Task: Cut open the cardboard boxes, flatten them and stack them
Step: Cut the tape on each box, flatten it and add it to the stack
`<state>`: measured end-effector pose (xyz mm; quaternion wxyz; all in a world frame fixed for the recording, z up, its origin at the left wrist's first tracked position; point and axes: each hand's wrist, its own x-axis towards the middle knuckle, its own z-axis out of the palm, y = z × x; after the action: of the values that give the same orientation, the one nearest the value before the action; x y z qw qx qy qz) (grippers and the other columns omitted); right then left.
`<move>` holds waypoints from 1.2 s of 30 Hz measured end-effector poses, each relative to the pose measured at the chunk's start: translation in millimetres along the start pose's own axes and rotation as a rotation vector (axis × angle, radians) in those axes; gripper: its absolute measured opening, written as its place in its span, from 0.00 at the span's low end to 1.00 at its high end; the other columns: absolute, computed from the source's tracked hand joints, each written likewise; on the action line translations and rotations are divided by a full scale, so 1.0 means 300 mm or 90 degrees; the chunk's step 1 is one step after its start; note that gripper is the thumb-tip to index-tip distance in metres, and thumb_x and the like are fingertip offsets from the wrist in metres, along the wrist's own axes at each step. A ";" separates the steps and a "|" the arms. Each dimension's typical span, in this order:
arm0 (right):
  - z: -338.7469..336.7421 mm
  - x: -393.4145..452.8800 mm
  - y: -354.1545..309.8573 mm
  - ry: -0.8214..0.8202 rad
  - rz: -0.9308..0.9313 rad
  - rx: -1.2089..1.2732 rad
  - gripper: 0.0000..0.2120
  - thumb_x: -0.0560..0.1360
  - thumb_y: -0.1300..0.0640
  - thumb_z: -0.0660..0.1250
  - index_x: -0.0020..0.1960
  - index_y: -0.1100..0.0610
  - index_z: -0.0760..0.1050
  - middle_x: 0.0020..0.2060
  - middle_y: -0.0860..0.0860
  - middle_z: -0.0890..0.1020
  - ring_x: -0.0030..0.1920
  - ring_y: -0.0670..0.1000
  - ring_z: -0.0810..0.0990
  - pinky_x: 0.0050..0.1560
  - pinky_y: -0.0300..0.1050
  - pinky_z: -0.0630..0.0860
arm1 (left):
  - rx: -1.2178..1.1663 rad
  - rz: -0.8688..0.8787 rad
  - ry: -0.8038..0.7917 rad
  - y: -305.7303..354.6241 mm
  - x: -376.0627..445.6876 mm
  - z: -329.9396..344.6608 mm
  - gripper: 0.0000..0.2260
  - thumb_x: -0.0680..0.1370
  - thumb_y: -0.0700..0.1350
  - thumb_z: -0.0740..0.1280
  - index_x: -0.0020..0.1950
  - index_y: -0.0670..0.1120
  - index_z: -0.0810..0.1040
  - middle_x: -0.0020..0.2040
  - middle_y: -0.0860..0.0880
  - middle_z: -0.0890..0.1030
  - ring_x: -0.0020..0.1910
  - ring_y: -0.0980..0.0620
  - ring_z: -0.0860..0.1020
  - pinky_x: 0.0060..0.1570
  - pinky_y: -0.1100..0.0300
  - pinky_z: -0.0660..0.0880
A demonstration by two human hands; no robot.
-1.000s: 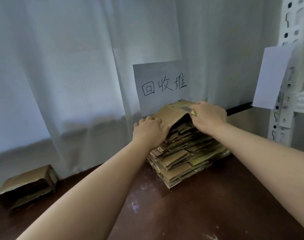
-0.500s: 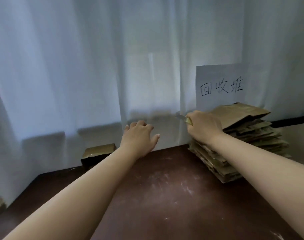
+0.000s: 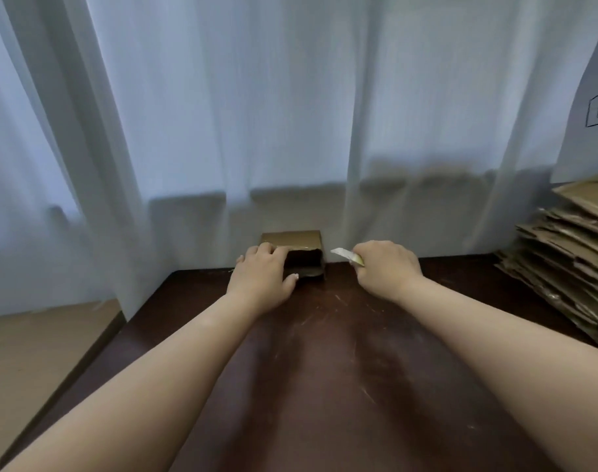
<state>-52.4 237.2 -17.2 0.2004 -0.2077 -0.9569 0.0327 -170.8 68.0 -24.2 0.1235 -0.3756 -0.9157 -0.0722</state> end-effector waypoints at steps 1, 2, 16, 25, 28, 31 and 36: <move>0.023 0.003 0.010 -0.006 0.007 -0.004 0.06 0.78 0.54 0.60 0.47 0.54 0.75 0.48 0.54 0.81 0.50 0.61 0.78 0.40 0.45 0.66 | -0.009 0.002 -0.005 0.005 0.009 0.023 0.25 0.79 0.56 0.62 0.74 0.49 0.65 0.67 0.44 0.71 0.66 0.41 0.67 0.66 0.47 0.65; 0.044 0.007 0.018 -0.008 0.012 -0.005 0.06 0.78 0.54 0.59 0.45 0.53 0.73 0.48 0.54 0.81 0.50 0.61 0.78 0.40 0.45 0.65 | -0.008 0.005 -0.005 0.009 0.019 0.044 0.25 0.79 0.55 0.61 0.75 0.50 0.63 0.67 0.43 0.71 0.66 0.41 0.67 0.67 0.47 0.64; 0.084 -0.052 0.121 -0.022 0.081 -0.029 0.08 0.78 0.53 0.59 0.50 0.51 0.77 0.49 0.52 0.81 0.51 0.60 0.79 0.41 0.45 0.67 | -0.200 -0.045 0.000 0.054 0.127 0.147 0.32 0.79 0.55 0.63 0.78 0.43 0.54 0.70 0.42 0.71 0.70 0.39 0.65 0.67 0.46 0.65; -0.074 -0.213 0.120 0.023 0.171 0.064 0.11 0.78 0.49 0.61 0.40 0.51 0.73 0.46 0.53 0.81 0.50 0.60 0.78 0.42 0.46 0.67 | -0.458 0.020 0.175 0.135 -0.094 0.028 0.09 0.75 0.43 0.69 0.55 0.45 0.81 0.52 0.50 0.83 0.54 0.54 0.80 0.53 0.69 0.69; -0.118 -0.305 0.127 0.048 0.194 0.089 0.10 0.78 0.49 0.61 0.44 0.52 0.77 0.45 0.53 0.80 0.50 0.60 0.78 0.42 0.46 0.68 | -0.585 0.007 0.137 0.180 -0.177 -0.027 0.03 0.74 0.42 0.69 0.46 0.47 0.83 0.43 0.52 0.84 0.45 0.58 0.81 0.49 0.64 0.74; -0.160 -0.403 0.159 0.054 0.223 0.107 0.11 0.78 0.49 0.61 0.46 0.52 0.79 0.46 0.53 0.81 0.49 0.59 0.78 0.42 0.46 0.69 | -0.718 0.034 0.034 0.229 -0.256 -0.068 0.02 0.75 0.43 0.72 0.43 0.47 0.80 0.37 0.51 0.80 0.37 0.56 0.77 0.41 0.62 0.74; -0.223 -0.556 0.250 0.069 0.268 0.127 0.10 0.77 0.51 0.62 0.44 0.53 0.79 0.44 0.54 0.81 0.50 0.60 0.78 0.42 0.46 0.71 | -0.779 0.138 -0.181 0.350 -0.334 -0.088 0.08 0.79 0.34 0.65 0.52 0.47 0.76 0.37 0.50 0.72 0.34 0.58 0.72 0.37 0.63 0.71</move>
<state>142.1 235.8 -28.5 0.2600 -0.3836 -0.8721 0.1571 -23.2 69.1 -22.7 -0.2293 -0.4749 -0.6729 -0.5187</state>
